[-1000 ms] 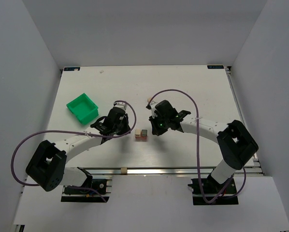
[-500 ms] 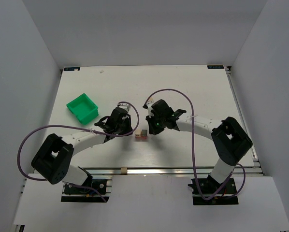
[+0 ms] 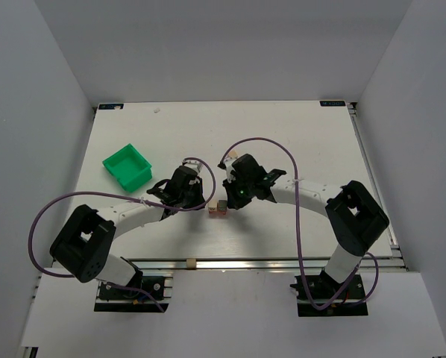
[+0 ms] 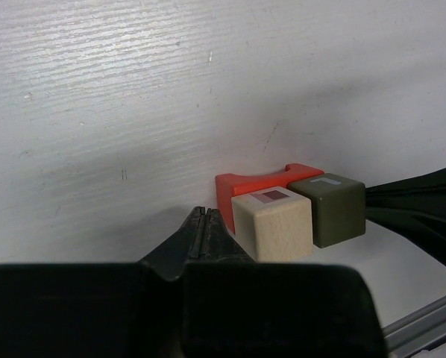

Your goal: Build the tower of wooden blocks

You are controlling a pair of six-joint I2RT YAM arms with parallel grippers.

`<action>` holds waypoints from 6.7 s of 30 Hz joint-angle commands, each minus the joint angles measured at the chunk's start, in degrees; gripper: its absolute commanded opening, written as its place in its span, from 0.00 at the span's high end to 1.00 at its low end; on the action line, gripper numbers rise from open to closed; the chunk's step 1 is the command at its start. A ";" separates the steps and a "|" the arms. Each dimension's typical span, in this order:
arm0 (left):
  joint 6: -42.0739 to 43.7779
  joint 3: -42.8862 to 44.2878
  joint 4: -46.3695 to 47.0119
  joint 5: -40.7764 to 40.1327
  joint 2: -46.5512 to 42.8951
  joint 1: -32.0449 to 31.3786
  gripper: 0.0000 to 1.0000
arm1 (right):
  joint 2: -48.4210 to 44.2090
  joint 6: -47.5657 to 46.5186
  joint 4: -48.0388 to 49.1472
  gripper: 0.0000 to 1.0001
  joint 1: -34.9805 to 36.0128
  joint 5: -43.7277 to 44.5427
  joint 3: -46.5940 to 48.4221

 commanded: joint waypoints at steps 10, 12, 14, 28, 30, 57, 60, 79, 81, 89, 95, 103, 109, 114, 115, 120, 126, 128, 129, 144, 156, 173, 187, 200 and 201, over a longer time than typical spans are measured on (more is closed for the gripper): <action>1.64 1.46 0.76 1.93 -1.16 -0.59 1.00 | -0.24 0.37 1.54 0.96 0.65 -0.43 1.63; 1.90 1.54 0.94 3.26 -1.16 -0.60 1.00 | -0.42 0.37 1.63 0.96 0.74 -0.52 1.63; 1.90 1.54 1.03 3.35 -0.98 -0.60 1.00 | -0.25 0.28 1.63 0.96 0.65 -0.61 1.63; 2.34 1.72 1.03 3.09 0.34 -0.42 1.00 | 0.37 0.02 1.10 0.94 0.74 -1.48 2.42; 2.34 1.89 1.03 2.82 0.34 -0.16 1.00 | 0.46 -0.07 1.11 0.94 0.74 -2.01 2.51; 3.57 3.04 1.20 3.25 1.30 -0.51 1.00 | -4.02 2.30 -0.39 0.91 0.30 6.24 1.10; 3.57 2.95 1.47 3.35 1.39 -0.51 1.00 | -4.72 2.65 -0.83 0.90 0.30 7.39 0.58; 2.70 4.79 -2.30 1.76 -0.18 0.19 1.00 | -10.70 0.20 -1.53 0.84 0.30 12.39 -2.50; 1.12 5.15 -6.07 -2.52 -1.94 0.37 1.00 | -13.58 -2.60 -2.67 0.78 0.56 13.54 -3.03; -14.25 2.78 -26.88 -16.07 -21.68 -0.07 0.15 | -22.65 -5.26 -6.45 0.11 3.28 11.25 -6.45; -19.81 -1.00 -36.94 -9.51 -33.05 -0.77 0.02 | -27.30 -0.17 -5.23 0.11 3.46 15.21 -10.93; -20.24 -10.67 -34.91 11.00 -25.95 -4.10 0.05 | -30.91 2.13 -4.08 0.10 3.29 16.44 -16.12; -26.13 -11.02 -39.06 9.76 -29.37 -8.24 0.08 | -31.89 2.57 -2.67 0.11 3.11 16.88 -18.14; -30.70 -13.84 -34.66 9.95 -26.48 -12.71 0.11 | -30.92 2.65 -2.94 0.11 3.11 18.37 -18.50; -30.88 -13.23 -34.92 9.15 -25.25 -13.42 0.12 | -30.83 2.66 -2.94 0.10 3.11 18.46 -18.58; -31.23 -10.06 -34.93 4.58 -18.92 -16.76 0.20 | -31.36 3.01 -2.68 0.11 3.02 18.64 -19.11; -32.81 -9.44 -32.46 1.68 -15.05 -18.87 0.34 | -32.59 3.71 -2.94 0.11 2.94 19.17 -19.64; -32.99 -9.27 -31.85 -0.07 -14.52 -19.31 0.38 | -32.94 3.97 -3.20 0.11 2.94 19.34 -19.64; -32.99 -9.01 -31.41 -0.17 -14.00 -19.49 0.44 | -33.20 4.06 -3.38 0.10 2.94 19.34 -19.73; -23.94 -3.38 -22.98 0.19 -26.20 -20.99 0.94 | -41.28 -12.44 3.12 0.11 3.81 -1.72 -22.71; -22.45 4.09 -13.66 -1.58 -23.39 -19.58 0.98 | -44.37 -30.12 25.80 0.11 8.29 -19.24 -31.24; -22.18 2.95 -13.65 -0.08 -26.56 -19.58 0.96 | -38.57 -27.84 40.22 0.35 10.58 -13.71 -33.44; -21.92 2.69 -13.30 0.80 -26.12 -19.58 0.93 | -37.95 -24.07 47.85 0.58 11.20 -13.87 -35.19; -21.92 2.69 -13.48 0.80 -27.35 -19.58 0.52 | -37.78 -21.87 50.25 0.94 11.28 -13.36 -36.26; -21.92 2.60 -13.39 0.71 -27.87 -19.58 0.41 | -37.69 -21.78 48.06 0.95 11.28 -12.48 -35.64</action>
